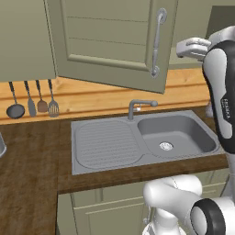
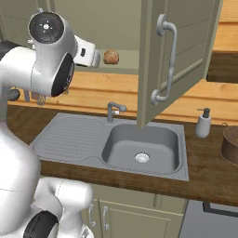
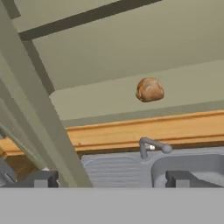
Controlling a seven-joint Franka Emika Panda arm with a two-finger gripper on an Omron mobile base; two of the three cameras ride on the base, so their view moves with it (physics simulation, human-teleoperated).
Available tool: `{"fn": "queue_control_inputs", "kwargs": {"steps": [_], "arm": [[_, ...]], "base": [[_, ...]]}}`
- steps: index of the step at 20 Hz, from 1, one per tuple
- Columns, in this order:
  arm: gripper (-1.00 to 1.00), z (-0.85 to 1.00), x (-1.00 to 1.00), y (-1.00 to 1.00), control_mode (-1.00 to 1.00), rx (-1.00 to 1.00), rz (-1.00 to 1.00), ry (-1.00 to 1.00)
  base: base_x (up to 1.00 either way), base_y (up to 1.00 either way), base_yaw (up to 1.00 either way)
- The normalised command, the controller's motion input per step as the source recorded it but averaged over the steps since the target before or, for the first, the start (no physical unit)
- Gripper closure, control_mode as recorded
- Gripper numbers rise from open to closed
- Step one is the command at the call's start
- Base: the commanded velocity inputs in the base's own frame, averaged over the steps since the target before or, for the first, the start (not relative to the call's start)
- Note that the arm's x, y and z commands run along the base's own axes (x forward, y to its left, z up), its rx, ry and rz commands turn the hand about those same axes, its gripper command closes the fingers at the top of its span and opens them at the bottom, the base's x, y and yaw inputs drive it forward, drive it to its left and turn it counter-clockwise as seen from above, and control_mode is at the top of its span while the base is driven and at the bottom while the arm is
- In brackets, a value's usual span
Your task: Open the cabinet, pick up the bread from the cabinet and place it in the basket. Then move the basket to the dining counter.
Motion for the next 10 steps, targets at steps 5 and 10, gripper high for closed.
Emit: {"fn": "queue_control_inputs", "kwargs": {"steps": [5,10], "arm": [[-1.00,0.00,0.99,-0.81,-1.00,0.12,0.01,0.10],[-1.00,-0.48,1.00,-0.24,-1.00,0.02,0.11,0.12]], "base": [[0.00,0.00,0.00],[0.00,0.00,0.00]]}}
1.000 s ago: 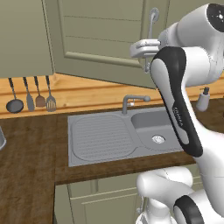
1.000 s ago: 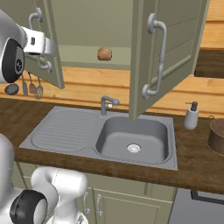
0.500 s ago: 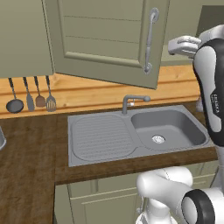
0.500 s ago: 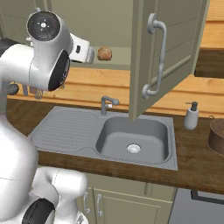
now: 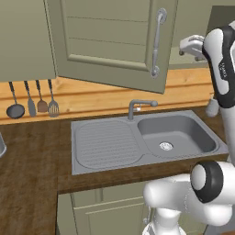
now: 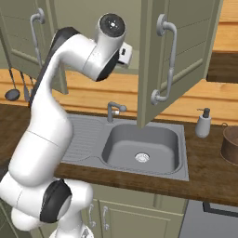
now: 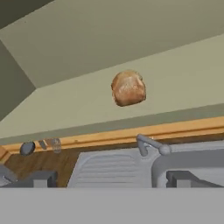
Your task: Open the cabinet, pick up the bread from the cabinet and place it in the basket. Then move the basket to the dining counter.
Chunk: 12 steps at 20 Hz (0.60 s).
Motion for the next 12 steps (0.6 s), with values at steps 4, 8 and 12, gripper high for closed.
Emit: {"fn": "queue_control_inputs", "kwargs": {"steps": [4,8,12], "arm": [[-1.00,-0.77,1.00,0.05,-1.00,0.00,0.18,0.02],[-1.00,-0.26,0.52,0.62,-1.00,0.00,0.21,0.00],[-1.00,-0.05,0.14,0.96,-1.00,0.00,0.13,0.00]], "base": [[0.00,0.00,0.00],[0.00,0.00,0.00],[0.00,0.00,0.00]]}}
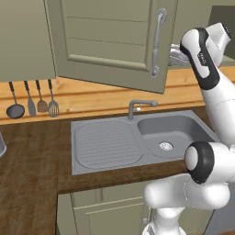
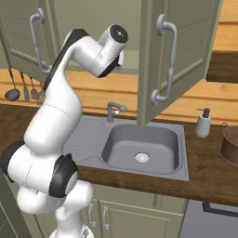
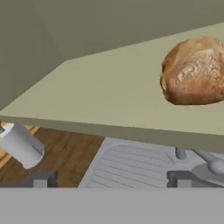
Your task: Open the cabinet, pick up the bread from the cabinet and place it in the basket. Then move the basket to the dining counter.
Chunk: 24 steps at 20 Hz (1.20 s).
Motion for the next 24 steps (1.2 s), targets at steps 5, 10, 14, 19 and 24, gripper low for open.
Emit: {"fn": "queue_control_inputs", "kwargs": {"steps": [5,10,14,19,24], "arm": [[-1.00,0.00,-0.64,1.00,-1.00,0.00,0.16,0.01],[-1.00,0.00,-1.00,1.00,-1.00,-0.04,0.18,0.00],[-1.00,-0.01,-1.00,1.00,-1.00,-0.15,0.14,-0.01],[-1.00,-0.02,-0.96,1.00,-1.00,-0.23,0.03,-0.01],[-1.00,-0.17,-0.32,0.51,-1.00,-0.23,-0.10,-0.01]], "base": [[0.00,0.00,0.00],[0.00,0.00,0.00],[0.00,0.00,0.00],[0.00,0.00,0.00],[0.00,0.00,0.00]]}}
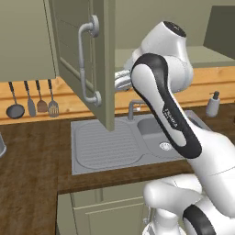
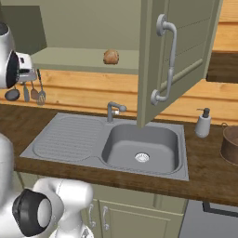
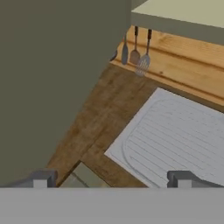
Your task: Open the cabinet, pick up the bread from the cabinet and place it in the basket. Then move the basket to the dining counter.
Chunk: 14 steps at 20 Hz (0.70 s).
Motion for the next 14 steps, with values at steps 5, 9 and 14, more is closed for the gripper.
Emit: {"fn": "queue_control_inputs", "kwargs": {"steps": [5,9,14], "arm": [[-1.00,0.04,0.49,-0.66,-1.00,-0.22,-0.09,0.00],[-1.00,0.29,0.76,-0.96,-1.00,-0.15,-0.19,-0.07],[-1.00,0.26,0.60,-0.98,-1.00,-0.02,-0.22,-0.14]], "base": [[0.00,0.00,0.00],[0.00,0.00,0.00],[0.00,0.00,0.00]]}}
